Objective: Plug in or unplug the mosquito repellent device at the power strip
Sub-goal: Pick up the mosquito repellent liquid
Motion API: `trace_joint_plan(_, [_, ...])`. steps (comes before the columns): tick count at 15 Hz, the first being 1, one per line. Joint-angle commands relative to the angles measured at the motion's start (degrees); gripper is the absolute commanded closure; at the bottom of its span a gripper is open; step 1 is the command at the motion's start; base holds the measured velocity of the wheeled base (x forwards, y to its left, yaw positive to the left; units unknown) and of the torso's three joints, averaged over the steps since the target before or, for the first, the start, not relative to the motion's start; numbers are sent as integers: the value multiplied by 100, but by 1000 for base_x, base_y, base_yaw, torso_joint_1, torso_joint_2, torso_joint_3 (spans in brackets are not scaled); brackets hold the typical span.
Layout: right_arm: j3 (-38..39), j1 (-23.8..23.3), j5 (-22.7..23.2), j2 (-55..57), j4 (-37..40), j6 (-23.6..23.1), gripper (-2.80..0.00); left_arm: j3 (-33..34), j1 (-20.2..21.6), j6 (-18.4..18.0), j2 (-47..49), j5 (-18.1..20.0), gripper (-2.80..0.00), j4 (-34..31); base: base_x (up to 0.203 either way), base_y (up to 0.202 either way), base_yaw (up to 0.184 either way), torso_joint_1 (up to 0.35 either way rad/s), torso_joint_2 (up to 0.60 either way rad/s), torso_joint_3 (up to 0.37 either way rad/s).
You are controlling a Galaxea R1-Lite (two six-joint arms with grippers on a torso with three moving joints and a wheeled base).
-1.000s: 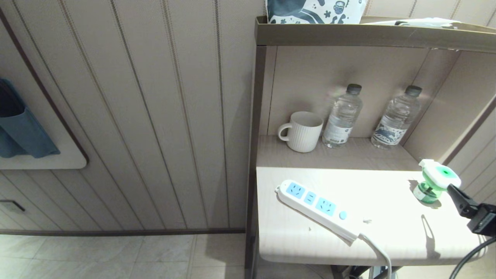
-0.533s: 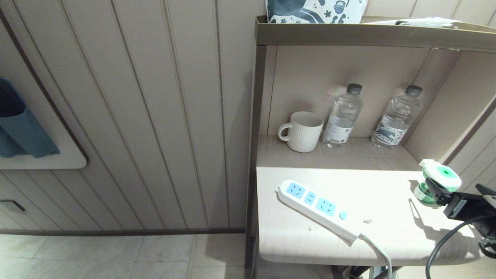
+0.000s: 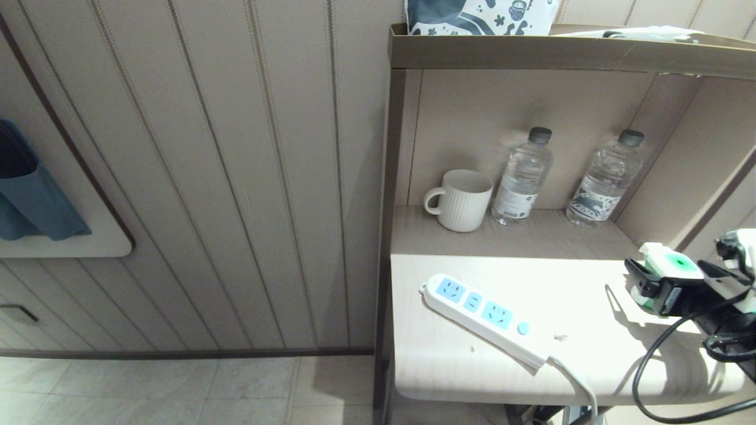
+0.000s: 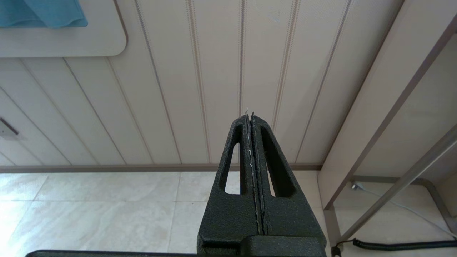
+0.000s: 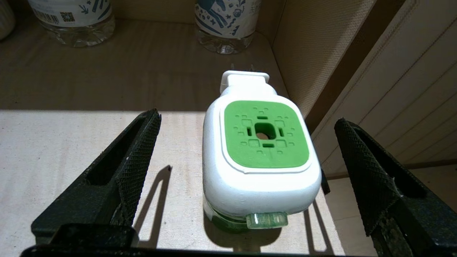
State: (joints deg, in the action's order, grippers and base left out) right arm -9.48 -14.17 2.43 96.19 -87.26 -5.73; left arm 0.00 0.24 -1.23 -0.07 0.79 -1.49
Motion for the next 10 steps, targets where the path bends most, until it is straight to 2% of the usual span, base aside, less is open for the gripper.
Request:
trace_joint_plan(1, [-43, 44, 3, 170, -269, -7, -280, 0, 2, 0, 7, 0, 0, -1, 0, 0, 0, 0, 0, 0])
trace_joint_plan(10, [-251, 46, 3, 336, -269, -7, -280, 0, 2, 0, 7, 0, 0, -1, 0, 0, 0, 0, 0, 0])
